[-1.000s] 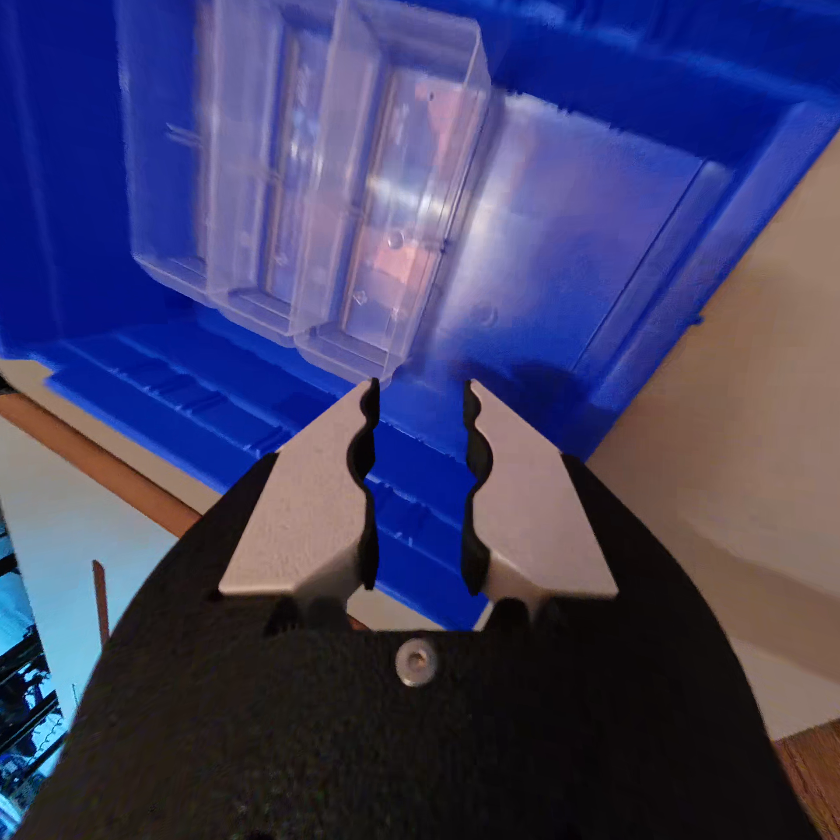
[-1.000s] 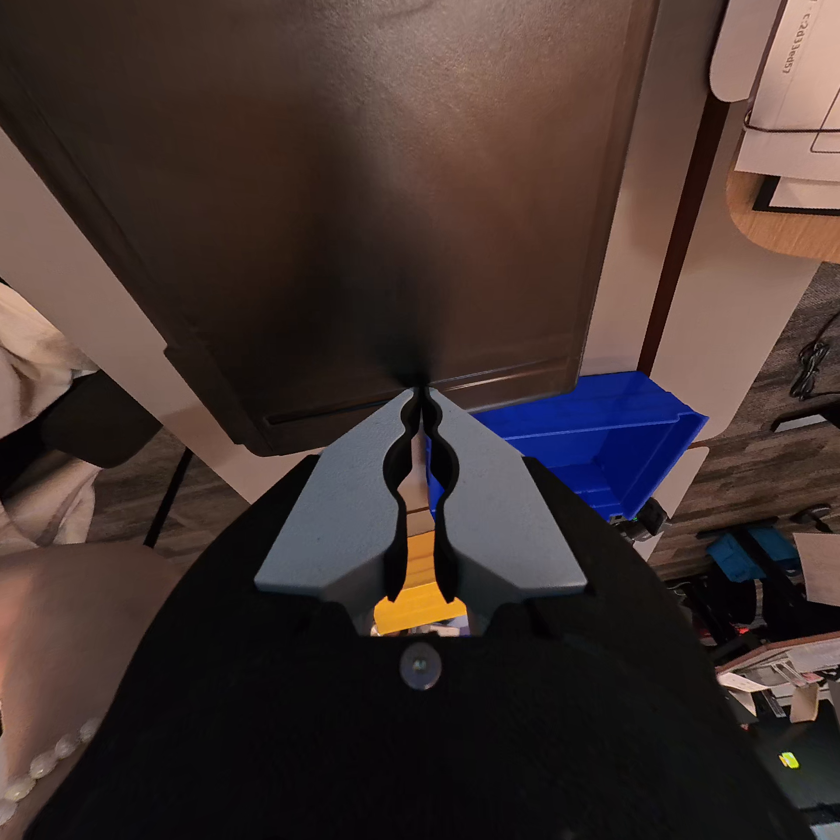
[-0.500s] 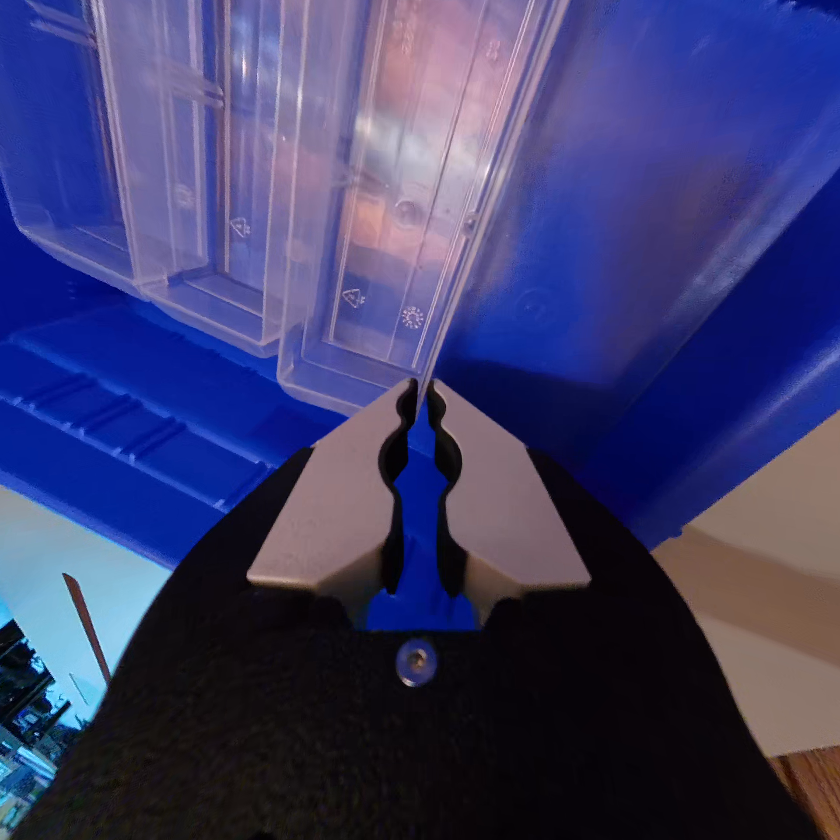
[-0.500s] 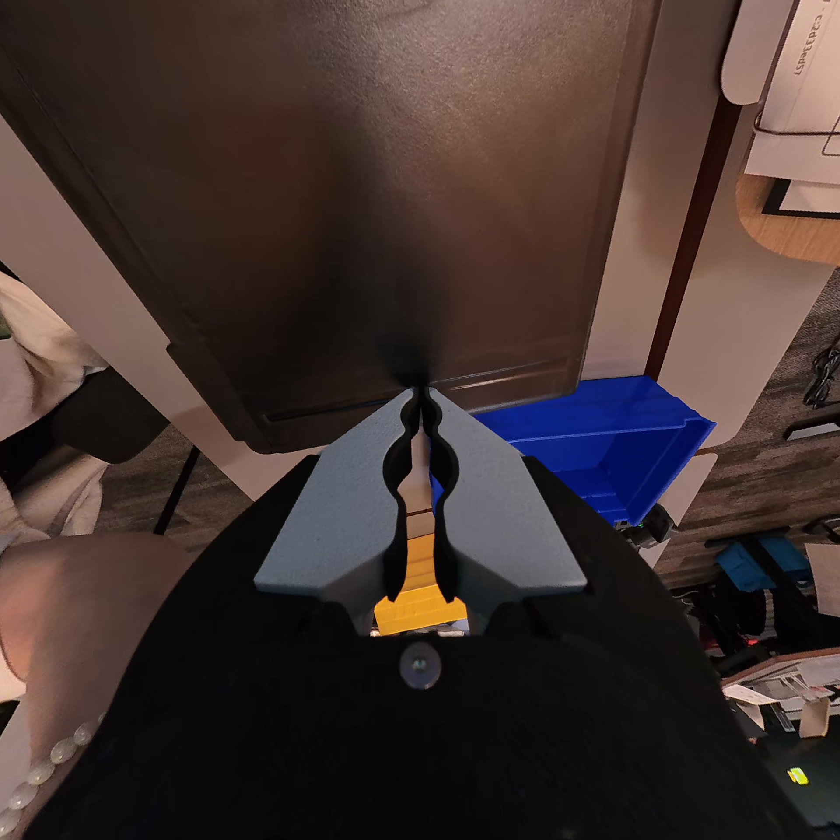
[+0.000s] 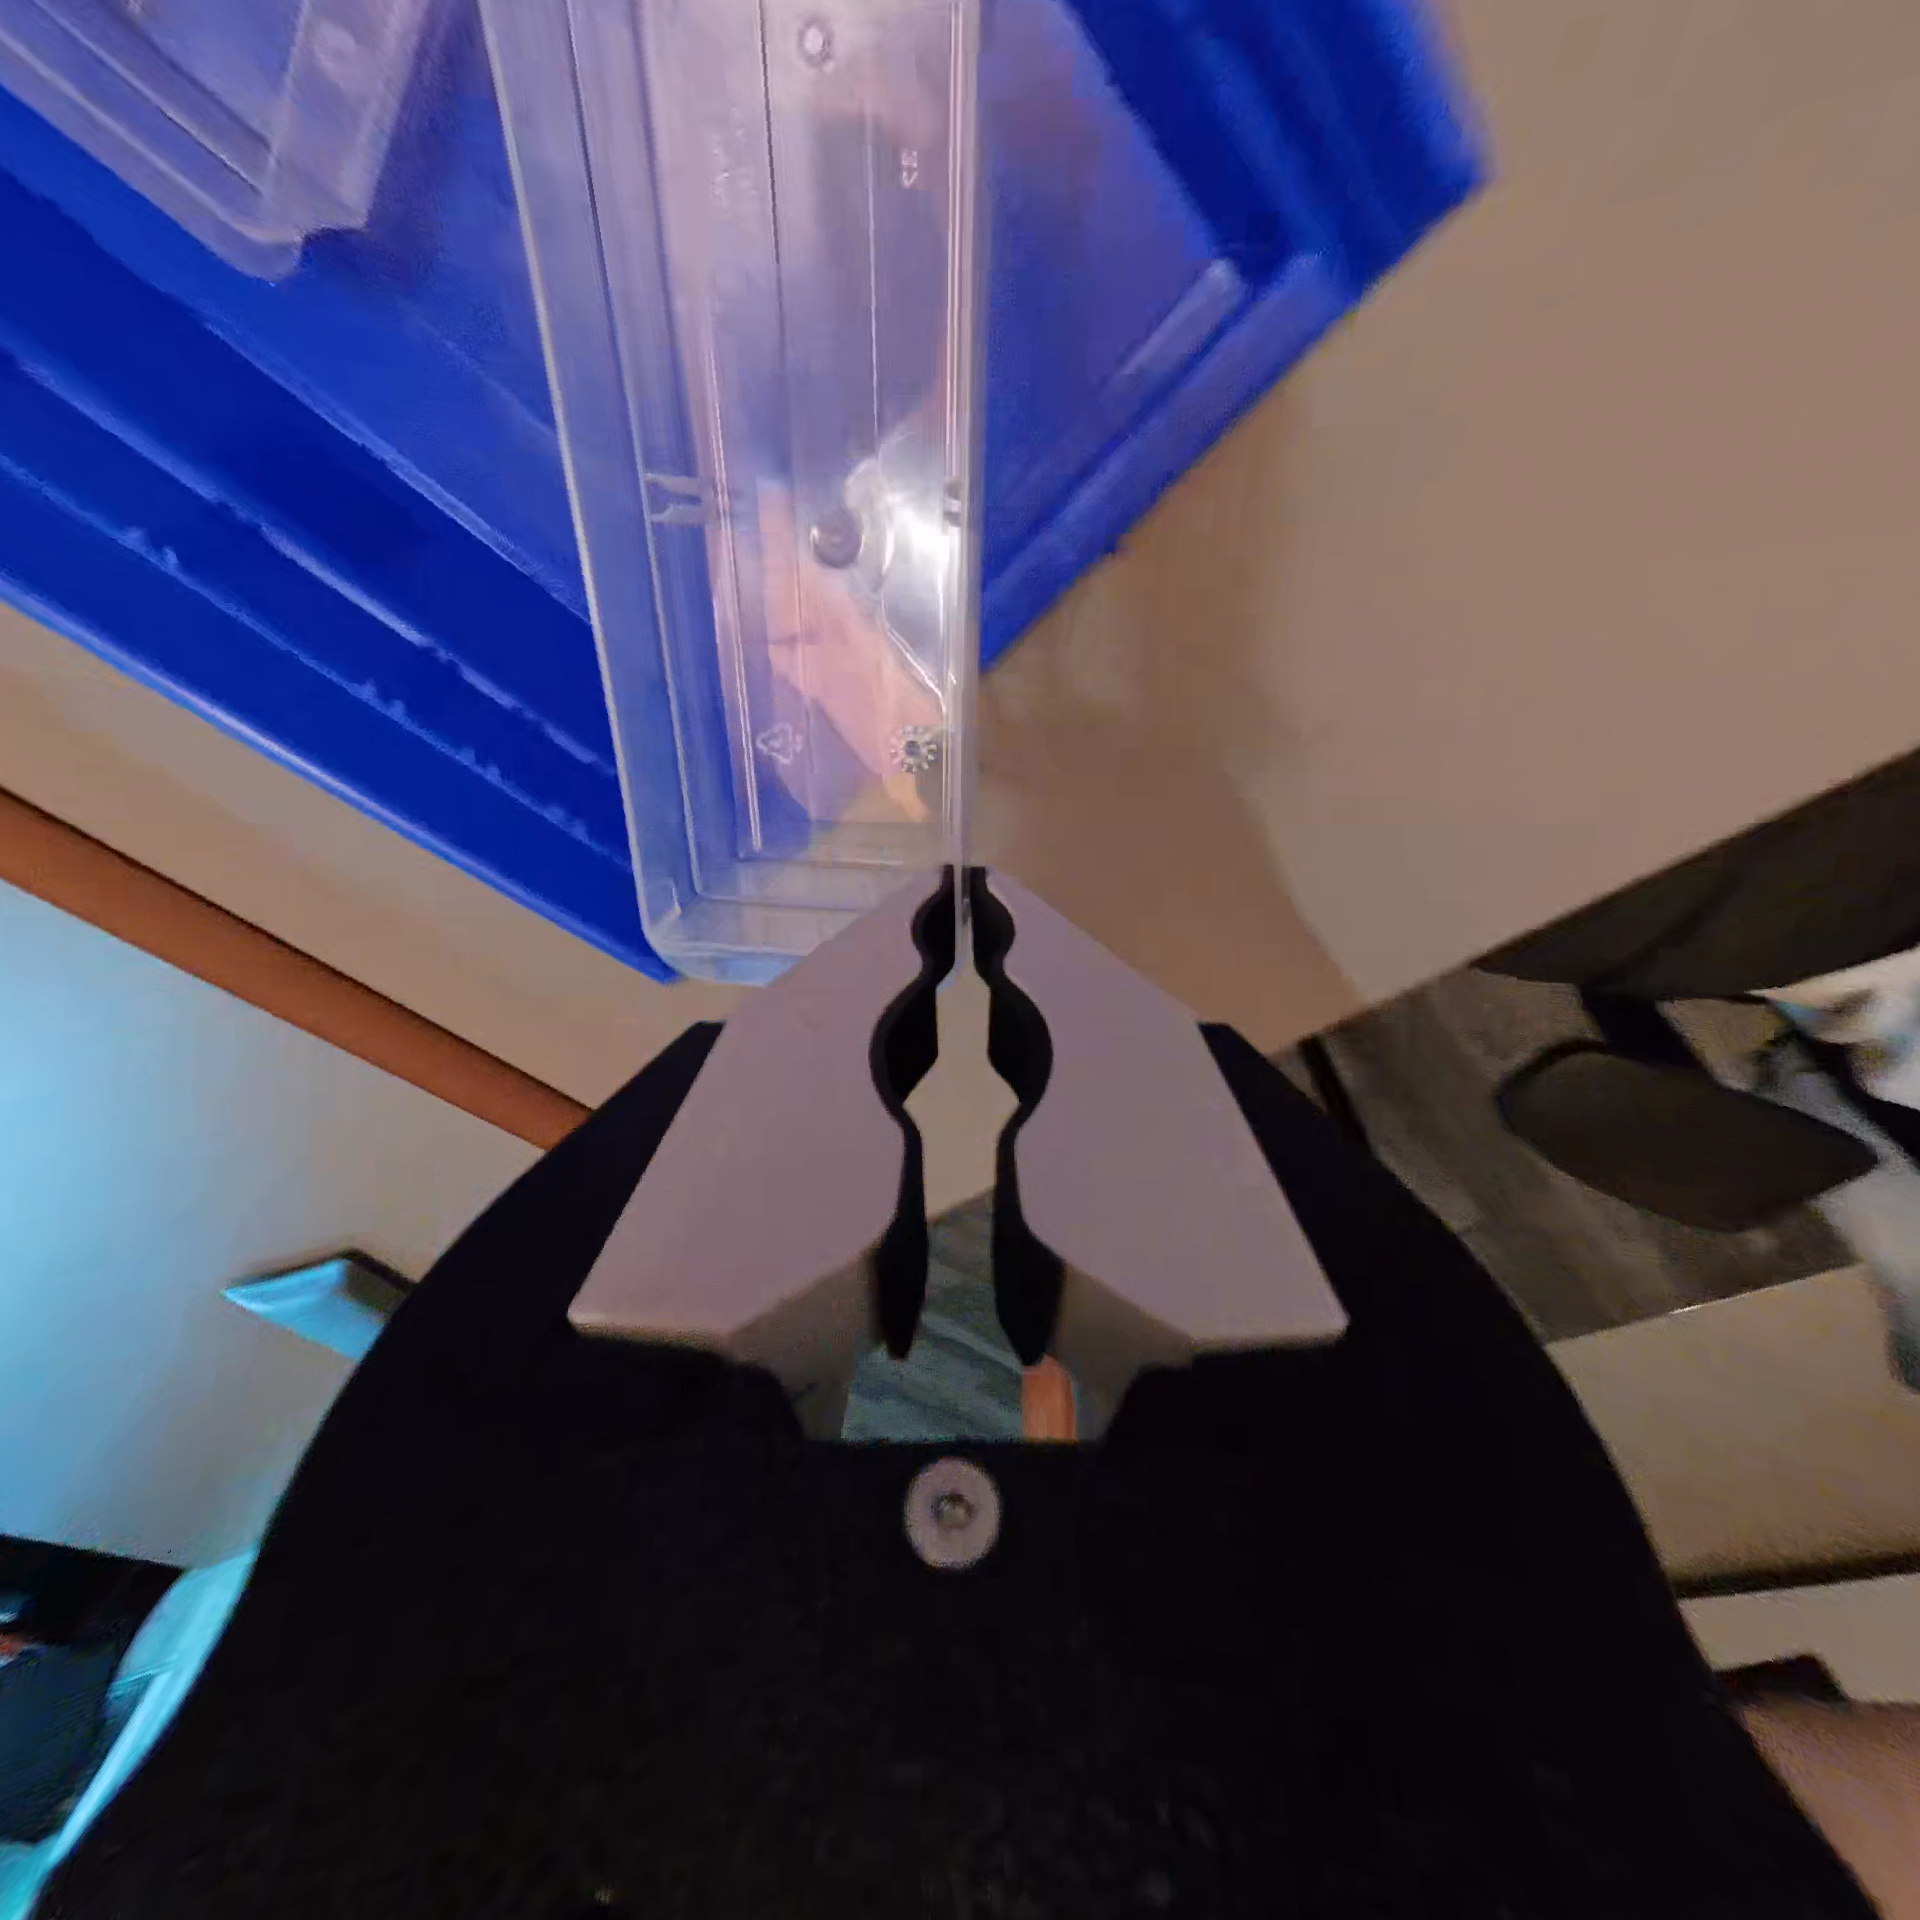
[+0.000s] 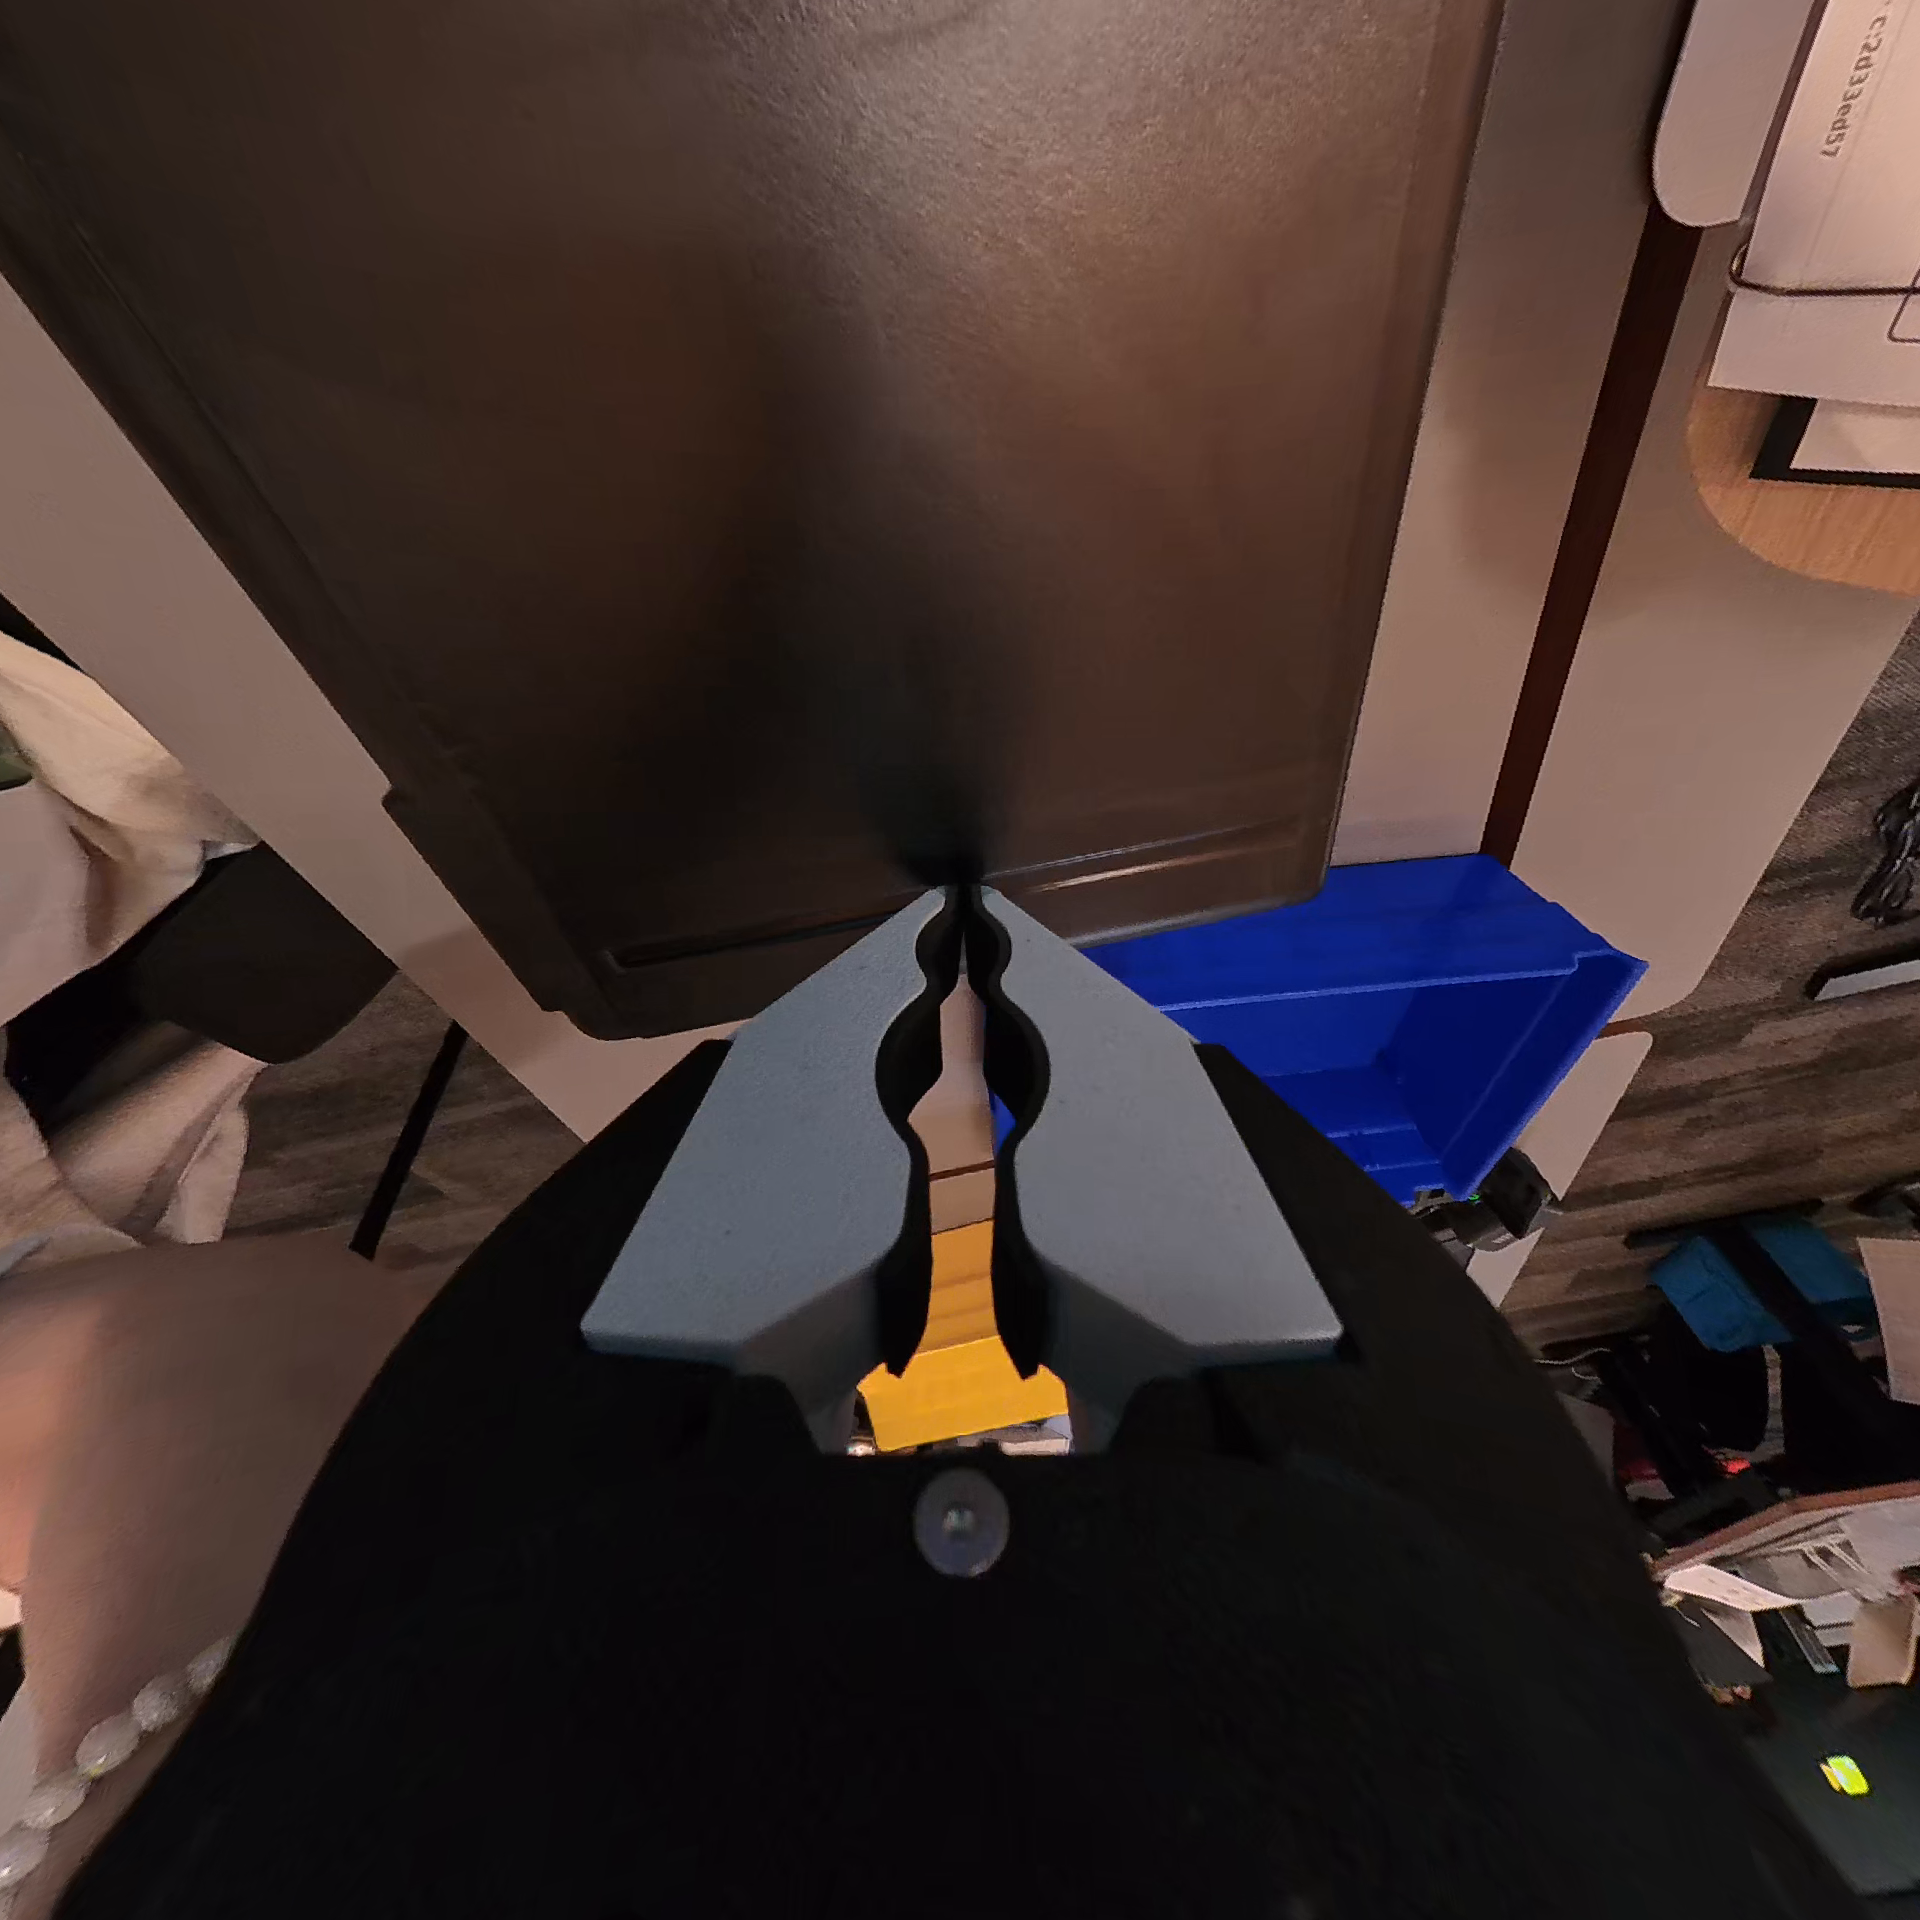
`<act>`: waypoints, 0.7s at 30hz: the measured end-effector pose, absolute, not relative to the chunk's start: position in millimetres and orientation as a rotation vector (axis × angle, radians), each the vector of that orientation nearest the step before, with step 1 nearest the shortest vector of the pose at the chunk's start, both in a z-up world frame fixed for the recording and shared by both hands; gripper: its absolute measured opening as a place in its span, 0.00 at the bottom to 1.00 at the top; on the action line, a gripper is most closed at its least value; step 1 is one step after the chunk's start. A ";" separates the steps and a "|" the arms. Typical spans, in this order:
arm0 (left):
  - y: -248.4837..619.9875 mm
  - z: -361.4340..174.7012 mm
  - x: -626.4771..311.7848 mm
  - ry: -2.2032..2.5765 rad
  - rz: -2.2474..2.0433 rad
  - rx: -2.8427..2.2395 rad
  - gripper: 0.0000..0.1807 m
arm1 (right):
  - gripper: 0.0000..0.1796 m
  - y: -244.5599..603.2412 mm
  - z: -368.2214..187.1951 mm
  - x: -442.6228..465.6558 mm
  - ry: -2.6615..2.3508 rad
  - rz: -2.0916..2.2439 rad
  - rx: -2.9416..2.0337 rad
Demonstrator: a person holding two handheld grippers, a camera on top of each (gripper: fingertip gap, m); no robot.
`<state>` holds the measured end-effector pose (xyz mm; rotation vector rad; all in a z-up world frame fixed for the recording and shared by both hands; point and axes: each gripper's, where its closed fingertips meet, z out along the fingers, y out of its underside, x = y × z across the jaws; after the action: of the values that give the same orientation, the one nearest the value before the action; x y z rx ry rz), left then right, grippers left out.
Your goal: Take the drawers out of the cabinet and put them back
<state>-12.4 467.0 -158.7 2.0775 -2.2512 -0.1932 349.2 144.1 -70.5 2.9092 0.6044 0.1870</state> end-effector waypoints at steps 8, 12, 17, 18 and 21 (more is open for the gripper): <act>343.3 -93.6 -31.9 -2.068 -0.135 2.206 0.00 | 0.00 144.1 -70.6 349.1 0.615 0.121 2.907; 259.9 -99.7 -35.6 -2.071 -0.013 2.042 0.00 | 0.00 144.0 -70.7 349.2 0.618 0.106 2.891; 203.9 -147.6 -25.1 -2.013 -0.047 1.969 0.00 | 0.00 144.1 -70.8 349.3 0.607 0.094 2.896; 196.1 -156.5 -21.1 -1.991 -0.050 1.967 0.00 | 0.00 144.1 -70.7 349.3 0.605 0.094 2.900; 177.3 -170.4 2.4 -1.988 -0.005 1.979 0.00 | 0.00 144.2 -70.7 349.3 0.603 0.091 2.910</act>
<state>2.4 177.3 -170.4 1.9795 -1.9881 -0.0051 349.3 144.2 -70.7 2.9096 0.6035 0.0910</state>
